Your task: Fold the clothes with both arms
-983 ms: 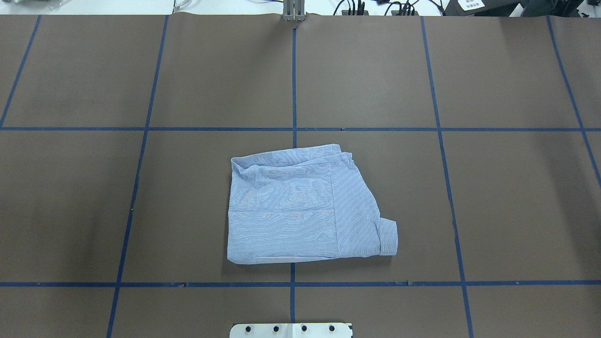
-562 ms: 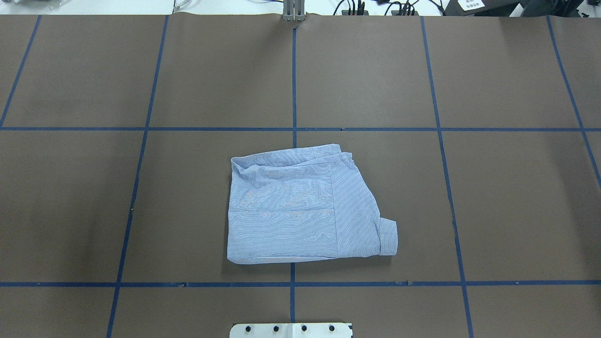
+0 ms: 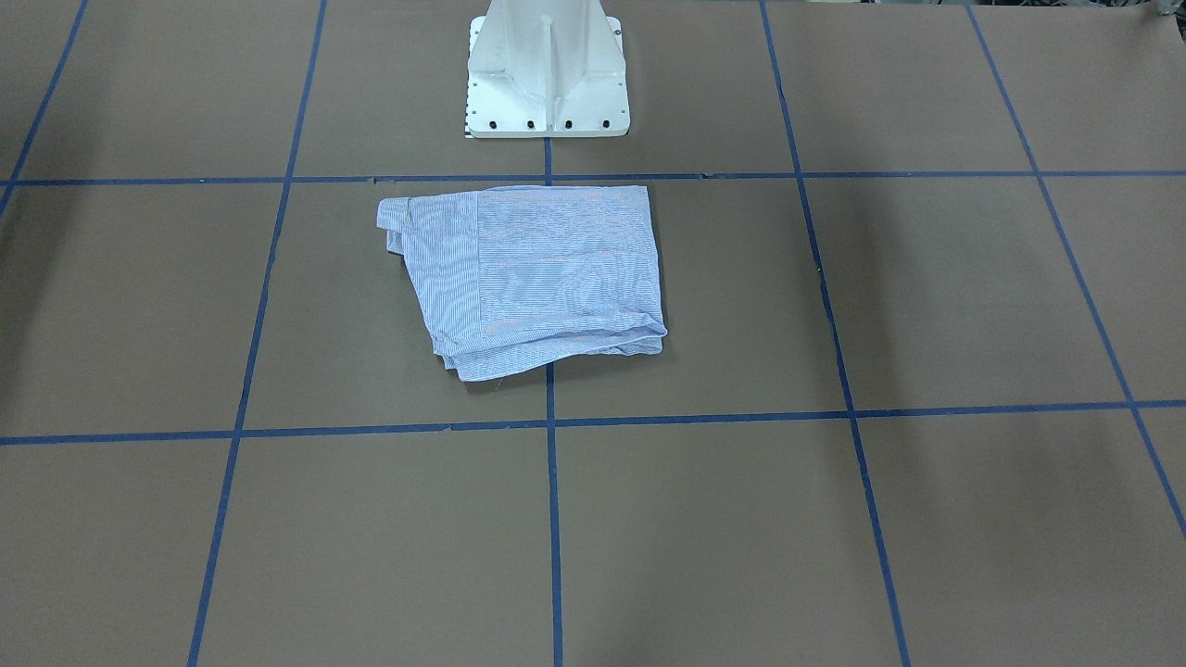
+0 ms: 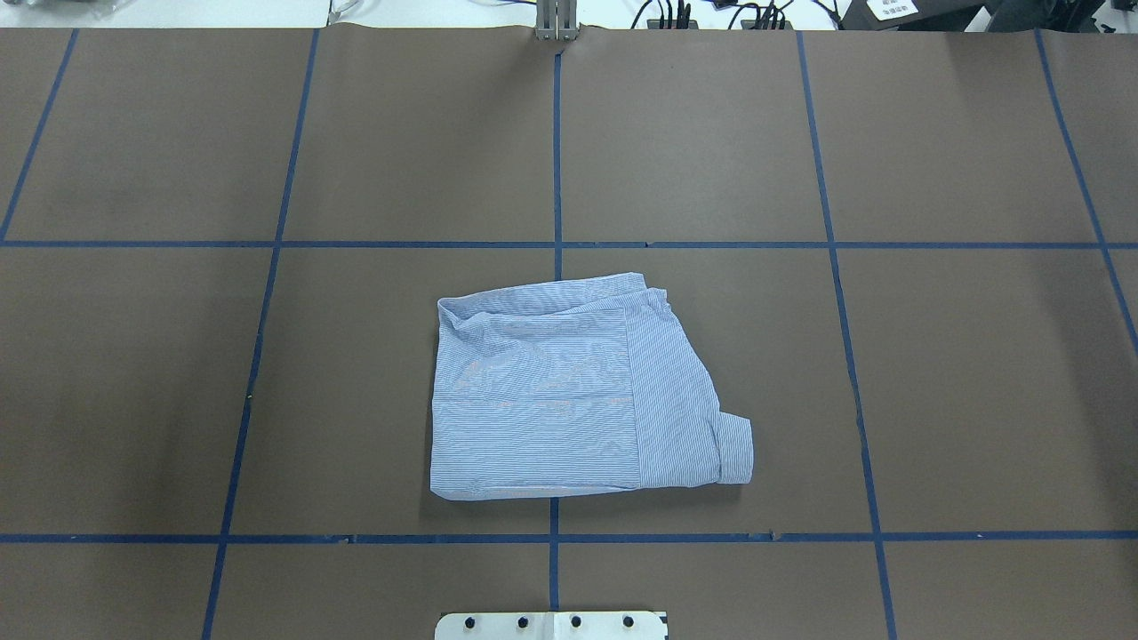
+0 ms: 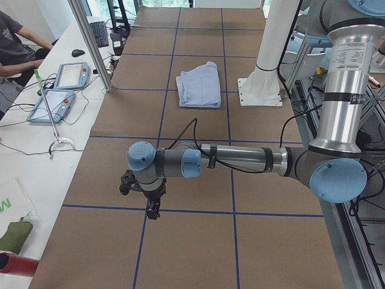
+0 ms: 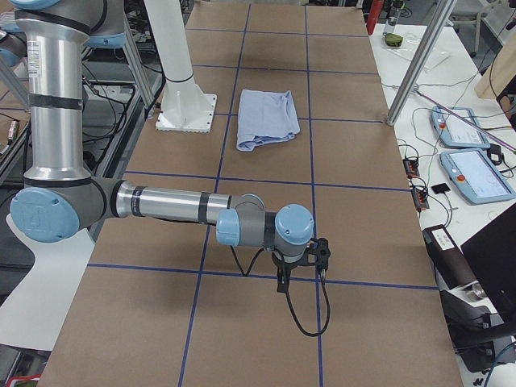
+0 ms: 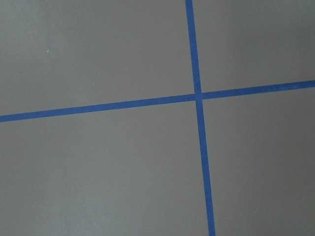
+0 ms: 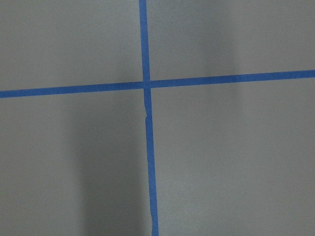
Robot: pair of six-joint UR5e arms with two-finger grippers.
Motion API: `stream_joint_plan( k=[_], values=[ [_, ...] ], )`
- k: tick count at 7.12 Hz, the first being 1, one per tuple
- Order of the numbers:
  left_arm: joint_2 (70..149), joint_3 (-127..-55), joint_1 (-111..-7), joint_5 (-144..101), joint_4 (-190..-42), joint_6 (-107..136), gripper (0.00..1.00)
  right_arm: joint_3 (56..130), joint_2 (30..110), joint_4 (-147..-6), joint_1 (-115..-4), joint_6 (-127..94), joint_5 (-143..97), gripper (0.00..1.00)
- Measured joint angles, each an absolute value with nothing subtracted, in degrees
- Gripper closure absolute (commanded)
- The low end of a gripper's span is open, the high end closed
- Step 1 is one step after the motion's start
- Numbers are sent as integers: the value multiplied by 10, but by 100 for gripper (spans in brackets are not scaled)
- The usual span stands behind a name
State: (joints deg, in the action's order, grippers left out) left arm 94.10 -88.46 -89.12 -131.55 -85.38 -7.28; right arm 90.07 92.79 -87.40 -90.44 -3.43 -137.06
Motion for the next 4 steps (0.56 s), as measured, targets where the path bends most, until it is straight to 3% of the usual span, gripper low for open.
stream_joint_plan(
  k=[4],
  values=[
    [941,-884,-890,-1313,-853,-71,0,910,924,-876,-904,-34,-1368,0]
  ],
)
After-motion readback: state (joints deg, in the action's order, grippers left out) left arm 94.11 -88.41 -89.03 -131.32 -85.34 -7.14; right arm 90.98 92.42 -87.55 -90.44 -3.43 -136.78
